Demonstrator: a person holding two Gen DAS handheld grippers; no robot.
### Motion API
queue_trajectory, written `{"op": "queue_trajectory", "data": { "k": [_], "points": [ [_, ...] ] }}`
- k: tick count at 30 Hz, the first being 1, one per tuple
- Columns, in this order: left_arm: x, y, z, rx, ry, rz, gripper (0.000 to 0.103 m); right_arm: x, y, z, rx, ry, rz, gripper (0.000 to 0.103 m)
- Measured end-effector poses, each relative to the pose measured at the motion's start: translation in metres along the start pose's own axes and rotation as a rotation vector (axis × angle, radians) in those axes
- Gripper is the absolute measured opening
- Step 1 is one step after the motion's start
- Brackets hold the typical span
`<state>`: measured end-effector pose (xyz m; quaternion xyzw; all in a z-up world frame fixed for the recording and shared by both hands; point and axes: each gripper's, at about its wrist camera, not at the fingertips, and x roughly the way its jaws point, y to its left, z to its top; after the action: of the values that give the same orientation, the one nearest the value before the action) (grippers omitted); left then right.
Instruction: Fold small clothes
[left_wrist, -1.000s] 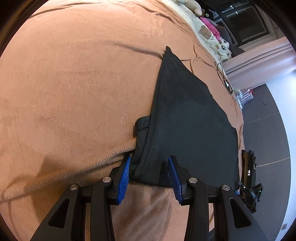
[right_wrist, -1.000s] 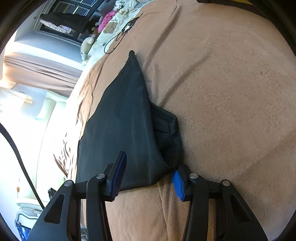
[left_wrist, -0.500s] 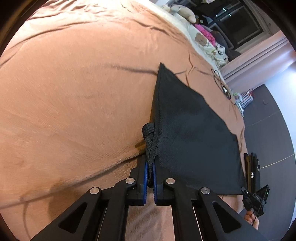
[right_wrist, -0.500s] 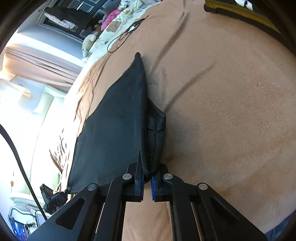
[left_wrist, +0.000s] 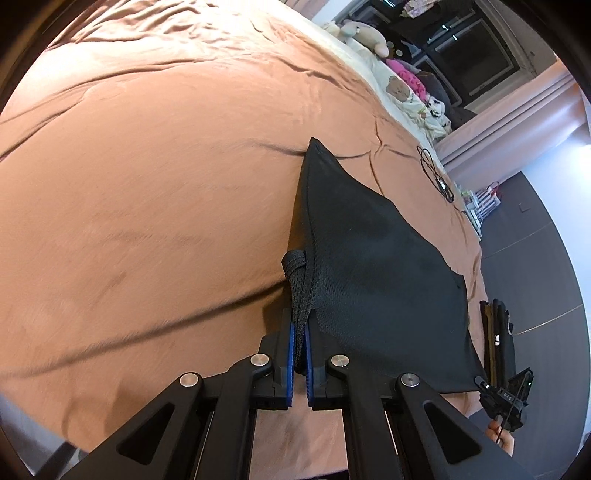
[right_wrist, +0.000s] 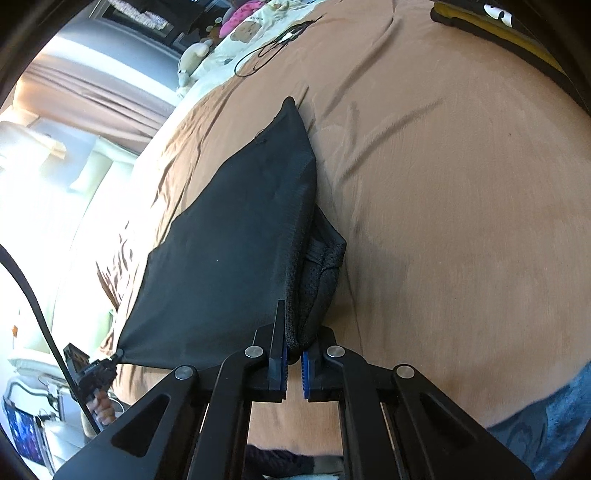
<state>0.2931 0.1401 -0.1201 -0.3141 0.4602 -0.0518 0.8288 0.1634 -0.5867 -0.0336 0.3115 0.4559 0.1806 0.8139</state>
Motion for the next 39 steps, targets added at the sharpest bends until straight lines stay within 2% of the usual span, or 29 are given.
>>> {"op": "queue_trajectory", "data": {
  "k": [4,9,11,13,14,15,18,27,31,39],
  "points": [
    [-0.006,0.004,-0.009,-0.008,-0.003,-0.001,0.004,-0.003,0.005,-0.004,-0.024,0.003,-0.010,0.002],
    [-0.008,0.014,-0.019,-0.041,0.020,-0.031,0.005,-0.007,0.018,-0.006,-0.085,0.019,-0.091,0.005],
    [-0.007,0.018,-0.021,-0.065,0.025,-0.021,0.006,-0.012,0.024,-0.006,-0.113,0.003,-0.145,0.019],
    [-0.006,0.022,-0.024,-0.072,0.028,-0.019,0.008,-0.021,0.031,-0.006,-0.143,-0.036,-0.171,0.059],
    [-0.005,0.024,-0.026,-0.077,0.030,-0.023,0.013,-0.025,0.035,-0.006,-0.158,-0.060,-0.187,0.065],
    [-0.005,0.026,-0.028,-0.084,0.030,-0.025,0.022,-0.028,0.039,-0.007,-0.174,-0.074,-0.195,0.065],
    [-0.006,0.032,-0.034,-0.099,0.017,-0.038,0.036,-0.031,0.056,-0.011,-0.225,-0.077,-0.176,0.065],
    [-0.001,0.046,-0.046,-0.168,0.028,-0.127,0.036,-0.001,0.098,-0.022,-0.354,-0.042,-0.163,0.064],
    [0.003,0.045,-0.048,-0.179,0.027,-0.148,0.036,0.017,0.111,-0.027,-0.389,-0.012,-0.161,0.053],
    [0.012,0.042,-0.046,-0.181,0.011,-0.158,0.036,0.069,0.145,-0.033,-0.447,0.054,-0.155,0.039]
  ]
}}
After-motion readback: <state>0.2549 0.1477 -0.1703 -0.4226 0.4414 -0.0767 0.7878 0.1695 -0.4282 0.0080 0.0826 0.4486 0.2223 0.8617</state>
